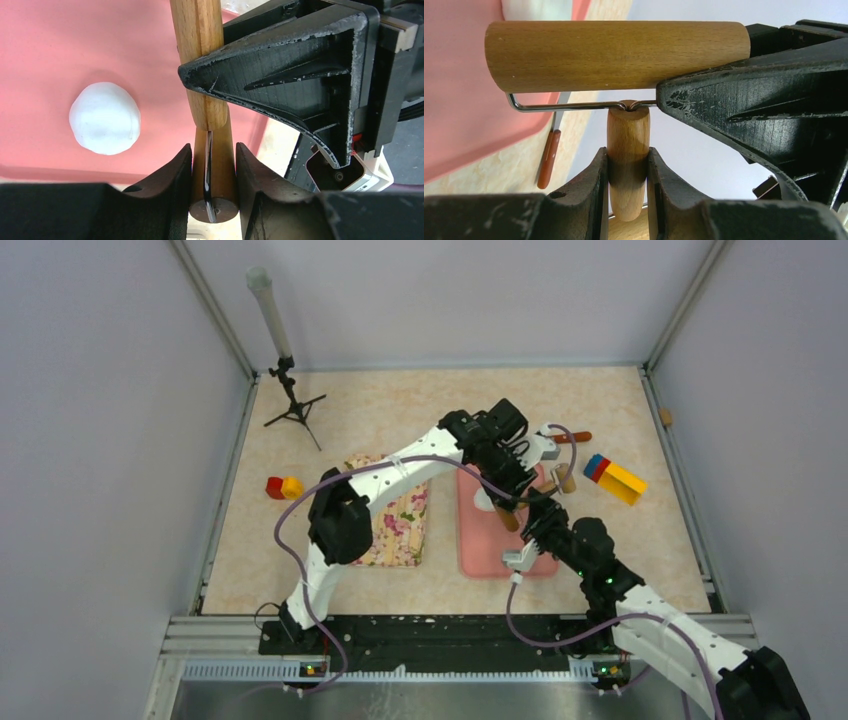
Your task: Roll out the dumpling wrappers from the dough
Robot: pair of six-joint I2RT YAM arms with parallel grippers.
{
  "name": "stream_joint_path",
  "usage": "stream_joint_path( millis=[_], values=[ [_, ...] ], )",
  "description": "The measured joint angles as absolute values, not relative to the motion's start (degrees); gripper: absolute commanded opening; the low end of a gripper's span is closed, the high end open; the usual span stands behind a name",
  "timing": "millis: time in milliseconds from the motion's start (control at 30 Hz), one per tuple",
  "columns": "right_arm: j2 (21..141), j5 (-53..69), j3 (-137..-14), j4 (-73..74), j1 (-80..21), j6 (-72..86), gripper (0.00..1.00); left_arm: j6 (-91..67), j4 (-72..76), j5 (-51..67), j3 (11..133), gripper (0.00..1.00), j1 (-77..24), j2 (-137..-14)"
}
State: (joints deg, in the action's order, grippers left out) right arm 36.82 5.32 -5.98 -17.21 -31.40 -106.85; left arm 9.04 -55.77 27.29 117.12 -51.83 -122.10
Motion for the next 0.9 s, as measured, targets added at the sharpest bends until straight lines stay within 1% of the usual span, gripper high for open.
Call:
stream_joint_path(
  millis=[67,100,133,200,233,267,300,367,400,467,600,800,900],
  values=[
    [36.91,5.21,-5.69,-16.99,-31.4,-107.44,0.0,9.1,-55.96,25.98,117.23,0.19,-52.27,-122.43],
    [36.91,5.26,-5.5,-17.08,-31.4,-107.57,0.0,9.13,-56.07,25.61,117.23,0.19,-52.36,-122.54],
    [36.91,5.26,-5.45,-17.12,-31.42,-107.83,0.0,9.13,-56.23,25.3,117.32,0.21,-52.4,-122.61],
    [36.93,5.15,-5.26,-17.45,-31.42,-108.14,0.0,9.08,-56.64,24.84,118.13,0.44,-52.45,-123.13],
    [36.95,5.04,-5.23,-17.52,-31.42,-108.4,0.0,9.06,-56.75,24.77,118.54,0.54,-52.47,-123.39],
    [37.04,4.95,-5.23,-17.58,-31.42,-108.49,0.0,9.1,-56.97,24.56,118.93,0.62,-52.47,-123.68],
    [37.19,4.95,-5.23,-17.67,-31.42,-108.53,0.0,9.3,-57.01,24.05,119.2,0.67,-52.45,-123.9],
    [37.26,5.06,-5.23,-17.96,-31.62,-108.55,0.0,9.23,-57.06,23.24,119.59,0.69,-52.38,-124.31],
    [37.26,5.06,-5.23,-18.13,-31.75,-108.57,0.0,9.17,-57.06,22.96,119.59,0.67,-52.36,-124.44],
    [37.26,5.13,-5.23,-18.41,-31.88,-108.6,0.0,8.97,-57.06,22.61,119.61,0.6,-52.21,-124.57],
    [37.28,5.06,-5.23,-18.55,-31.9,-108.57,0.0,8.38,-57.06,23.11,120.2,0.4,-52.12,-124.79],
    [37.28,5.43,-5.23,-18.31,-32.16,-108.6,0.0,8.27,-56.99,24.64,120.97,0.01,-52.82,-124.79],
    [37.3,5.37,-5.17,-17.45,-32.16,-108.2,0.0,8.67,-57.06,24.99,121.21,0.0,-52.62,-124.79]
  ],
)
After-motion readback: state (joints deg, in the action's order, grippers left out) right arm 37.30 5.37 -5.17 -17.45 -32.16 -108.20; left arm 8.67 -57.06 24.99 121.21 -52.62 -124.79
